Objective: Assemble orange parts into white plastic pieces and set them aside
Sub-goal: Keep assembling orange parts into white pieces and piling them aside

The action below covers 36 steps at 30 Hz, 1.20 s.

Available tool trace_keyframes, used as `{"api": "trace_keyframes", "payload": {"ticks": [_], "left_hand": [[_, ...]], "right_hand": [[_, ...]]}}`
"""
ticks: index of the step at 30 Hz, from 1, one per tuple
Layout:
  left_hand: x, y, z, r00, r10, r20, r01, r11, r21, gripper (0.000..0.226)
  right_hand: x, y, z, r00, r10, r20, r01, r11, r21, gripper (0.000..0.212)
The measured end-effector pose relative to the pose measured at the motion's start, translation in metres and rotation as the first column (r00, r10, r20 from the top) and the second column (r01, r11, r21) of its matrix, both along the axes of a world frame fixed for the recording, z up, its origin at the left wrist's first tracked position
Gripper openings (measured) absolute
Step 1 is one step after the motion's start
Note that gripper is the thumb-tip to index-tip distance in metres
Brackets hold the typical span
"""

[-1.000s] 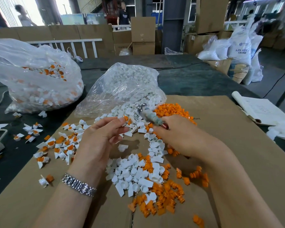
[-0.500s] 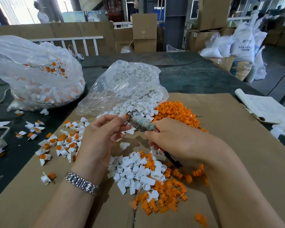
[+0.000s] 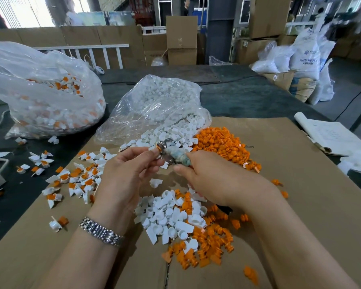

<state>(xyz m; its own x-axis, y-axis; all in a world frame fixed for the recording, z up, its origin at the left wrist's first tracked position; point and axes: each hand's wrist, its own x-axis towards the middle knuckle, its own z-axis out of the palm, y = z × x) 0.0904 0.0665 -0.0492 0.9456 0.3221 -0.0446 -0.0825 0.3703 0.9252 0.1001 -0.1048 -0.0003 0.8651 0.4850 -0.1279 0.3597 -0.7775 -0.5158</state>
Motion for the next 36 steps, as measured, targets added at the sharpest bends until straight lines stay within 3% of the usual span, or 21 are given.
{"api": "trace_keyframes", "payload": {"ticks": [4, 7, 11, 14, 16, 19, 22, 24, 28, 31, 36], "left_hand": [[0.000, 0.001, 0.000, 1.000, 0.012, -0.002, -0.012, 1.000, -0.025, 0.011], [0.002, -0.001, 0.000, 1.000, 0.011, -0.018, -0.011, 1.000, -0.026, 0.016], [0.002, 0.001, 0.000, 0.998, 0.059, -0.014, -0.059, 0.998, -0.020, 0.003], [0.000, 0.011, 0.000, 0.980, 0.200, -0.017, -0.195, 0.968, 0.158, 0.011], [0.000, 0.017, -0.001, 0.948, 0.319, 0.004, -0.293, 0.864, 0.409, 0.010], [0.004, 0.023, -0.003, 0.906, 0.408, 0.110, -0.360, 0.610, 0.706, 0.015], [0.006, 0.026, -0.008, 0.891, 0.418, 0.179, -0.319, 0.294, 0.901, 0.021], [0.007, 0.022, -0.011, 0.908, 0.353, 0.227, -0.287, 0.127, 0.950, 0.022], [0.012, 0.004, -0.019, 0.982, 0.089, 0.169, -0.165, -0.052, 0.985, 0.032], [0.016, 0.001, -0.025, 0.998, 0.030, 0.054, -0.048, -0.179, 0.983, 0.042], [0.016, -0.001, -0.027, 0.999, -0.025, 0.045, -0.050, -0.235, 0.971, 0.027]], "right_hand": [[0.003, 0.002, -0.001, 0.999, -0.002, 0.034, 0.002, 1.000, -0.012, 0.040], [0.003, 0.000, -0.004, 1.000, -0.006, 0.022, 0.005, 1.000, 0.014, 0.045], [0.000, -0.007, 0.001, 0.997, 0.026, -0.071, -0.019, 0.995, 0.101, 0.050], [0.004, -0.018, 0.006, 0.996, 0.000, -0.084, 0.015, 0.985, 0.174, 0.048], [0.012, -0.024, 0.003, 0.996, -0.083, -0.029, 0.086, 0.982, 0.167, 0.042], [0.028, -0.030, -0.011, 0.970, -0.236, 0.049, 0.231, 0.969, 0.092, 0.038], [0.040, -0.030, -0.028, 0.910, -0.389, 0.143, 0.398, 0.916, -0.043, 0.048], [0.043, -0.028, -0.037, 0.871, -0.436, 0.226, 0.474, 0.867, -0.153, 0.059], [0.048, -0.025, -0.049, 0.852, -0.431, 0.297, 0.506, 0.823, -0.258, 0.066], [0.051, -0.025, -0.053, 0.851, -0.418, 0.318, 0.504, 0.820, -0.272, 0.067], [0.052, -0.023, -0.054, 0.864, -0.334, 0.377, 0.411, 0.900, -0.144, 0.054]]}}
